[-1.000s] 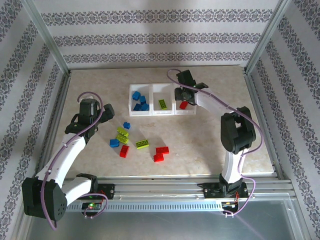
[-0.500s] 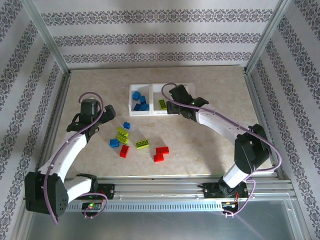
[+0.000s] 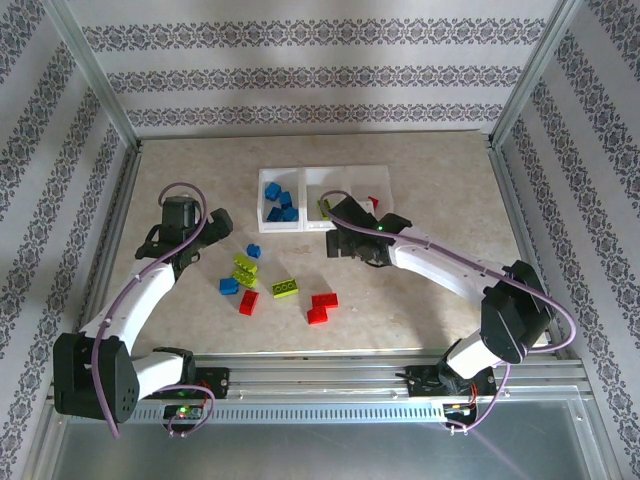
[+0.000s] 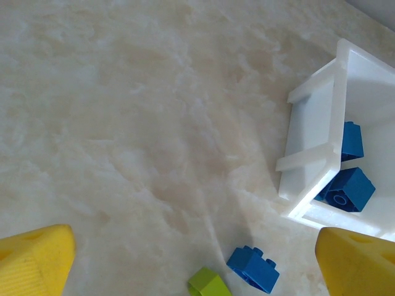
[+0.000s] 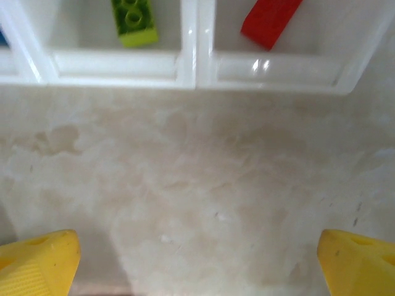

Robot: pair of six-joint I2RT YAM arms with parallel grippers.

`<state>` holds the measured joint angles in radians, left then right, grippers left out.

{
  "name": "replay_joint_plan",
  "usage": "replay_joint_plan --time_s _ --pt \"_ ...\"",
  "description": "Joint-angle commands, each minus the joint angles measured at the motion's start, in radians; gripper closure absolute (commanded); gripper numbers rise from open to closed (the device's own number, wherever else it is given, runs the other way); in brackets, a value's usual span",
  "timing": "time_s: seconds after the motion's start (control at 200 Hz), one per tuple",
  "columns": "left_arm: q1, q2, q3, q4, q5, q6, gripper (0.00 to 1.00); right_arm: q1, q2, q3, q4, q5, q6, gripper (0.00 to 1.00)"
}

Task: Sort the legos into containers by color
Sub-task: Pick up the lego from the bottom-center of the table.

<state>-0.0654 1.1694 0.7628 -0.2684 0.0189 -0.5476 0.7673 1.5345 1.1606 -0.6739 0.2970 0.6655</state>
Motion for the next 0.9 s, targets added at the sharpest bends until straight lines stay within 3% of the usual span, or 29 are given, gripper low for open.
replay_joint_plan --time_s 0.0,0.33,0.894 --pt "0.018 0.005 -0.015 0.031 0.012 -0.014 0.0 0.052 0.017 -0.012 -0.073 -0.047 0.095 0.02" --pt "0.031 0.037 -0.018 0.049 0.044 -0.029 0.0 0.141 0.07 -0.042 -0.067 -0.167 0.214 0.02" --pt "0.045 0.046 -0.022 0.047 0.053 -0.035 0.0 0.161 0.157 -0.068 -0.005 -0.285 0.238 0.02"
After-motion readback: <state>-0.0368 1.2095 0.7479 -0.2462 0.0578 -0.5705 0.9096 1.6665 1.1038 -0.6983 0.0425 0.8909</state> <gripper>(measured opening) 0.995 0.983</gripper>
